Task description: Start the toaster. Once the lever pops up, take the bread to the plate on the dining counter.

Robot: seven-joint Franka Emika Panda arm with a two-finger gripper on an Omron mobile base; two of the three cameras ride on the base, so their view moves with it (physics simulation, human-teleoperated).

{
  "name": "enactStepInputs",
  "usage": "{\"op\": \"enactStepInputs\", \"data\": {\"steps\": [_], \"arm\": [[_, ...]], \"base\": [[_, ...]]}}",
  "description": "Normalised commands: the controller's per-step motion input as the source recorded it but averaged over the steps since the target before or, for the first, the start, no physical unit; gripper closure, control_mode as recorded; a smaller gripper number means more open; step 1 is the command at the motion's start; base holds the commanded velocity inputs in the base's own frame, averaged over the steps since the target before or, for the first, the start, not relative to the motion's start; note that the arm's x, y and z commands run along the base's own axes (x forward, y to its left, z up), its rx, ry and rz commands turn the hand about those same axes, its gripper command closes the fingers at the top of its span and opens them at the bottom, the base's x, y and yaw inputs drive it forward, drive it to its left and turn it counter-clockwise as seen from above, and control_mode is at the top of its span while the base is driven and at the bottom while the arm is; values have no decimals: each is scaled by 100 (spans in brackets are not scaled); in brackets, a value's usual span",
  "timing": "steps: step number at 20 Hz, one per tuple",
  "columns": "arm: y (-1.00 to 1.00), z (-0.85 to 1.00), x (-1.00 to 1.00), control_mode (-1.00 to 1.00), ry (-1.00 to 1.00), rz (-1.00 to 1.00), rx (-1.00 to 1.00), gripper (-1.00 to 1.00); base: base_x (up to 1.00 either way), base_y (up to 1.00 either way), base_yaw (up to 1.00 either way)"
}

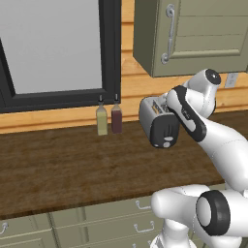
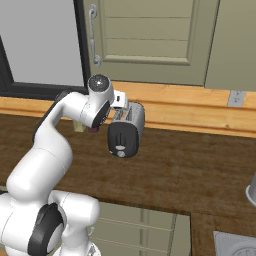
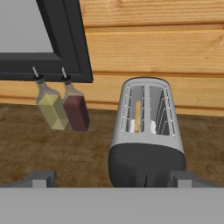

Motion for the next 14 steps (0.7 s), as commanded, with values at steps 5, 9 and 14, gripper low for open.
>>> {"op": "enactStepInputs", "data": {"steps": [5, 9, 14], "arm": [[0, 0, 0, -100, 0, 0, 0, -100], [0, 0, 0, -100, 0, 0, 0, -100], [0, 0, 0, -100, 0, 0, 0, -100]], "base": [[0, 0, 0], [0, 0, 0], [0, 0, 0]]}}
